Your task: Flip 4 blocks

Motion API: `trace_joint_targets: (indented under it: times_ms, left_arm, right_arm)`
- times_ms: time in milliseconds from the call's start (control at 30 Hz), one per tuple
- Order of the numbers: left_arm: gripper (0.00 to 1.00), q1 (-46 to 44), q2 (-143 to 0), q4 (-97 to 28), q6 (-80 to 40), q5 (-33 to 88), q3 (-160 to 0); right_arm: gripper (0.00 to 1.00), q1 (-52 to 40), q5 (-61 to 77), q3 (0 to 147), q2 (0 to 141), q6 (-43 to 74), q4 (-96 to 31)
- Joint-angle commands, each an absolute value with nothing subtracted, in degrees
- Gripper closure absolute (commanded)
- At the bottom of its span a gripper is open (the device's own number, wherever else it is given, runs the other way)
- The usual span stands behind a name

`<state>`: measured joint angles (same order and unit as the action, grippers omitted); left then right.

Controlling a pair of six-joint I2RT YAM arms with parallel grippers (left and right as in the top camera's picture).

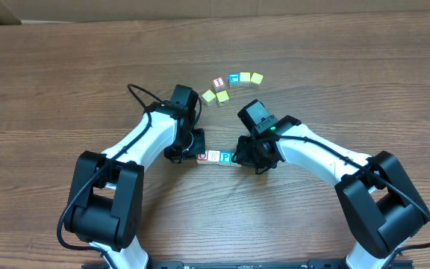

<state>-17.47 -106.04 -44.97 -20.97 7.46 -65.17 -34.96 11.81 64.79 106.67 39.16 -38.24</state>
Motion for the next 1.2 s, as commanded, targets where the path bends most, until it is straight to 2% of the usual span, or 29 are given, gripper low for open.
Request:
trace_joint_targets:
  times_ms: [0, 333, 433, 667, 1167]
  left_arm:
    - [0.96, -17.23, -107.26, -44.84, -21.37, 10.15, -65.04]
    - [0.96, -17.28, -107.26, -45.06, -17.58, 12.84, -65.04]
    - [0.96, -17.28, -107.26, -45.98, -17.50, 13.02, -65.04]
    - [0.96, -17.28, -107.26, -47.66, -16.32, 13.21, -65.04]
    - [0.96, -17.28, -107.26, -44.84, -15.20, 13.15, -65.04]
  right_arm:
    - [0.91, -35.20, 13.04, 64.34, 106.63, 39.20, -37.93]
    - [0.92, -35.20, 16.12, 64.34, 106.63, 40.73, -38.00]
    - [0.96, -35.22, 17.98, 64.34, 106.63, 40.75, -38.15]
    - [0.96, -35.73, 18.13, 64.34, 106.63, 42.24, -40.32]
    - [0.96, -39.38, 18.13, 64.34, 106.63, 54.06, -41.71]
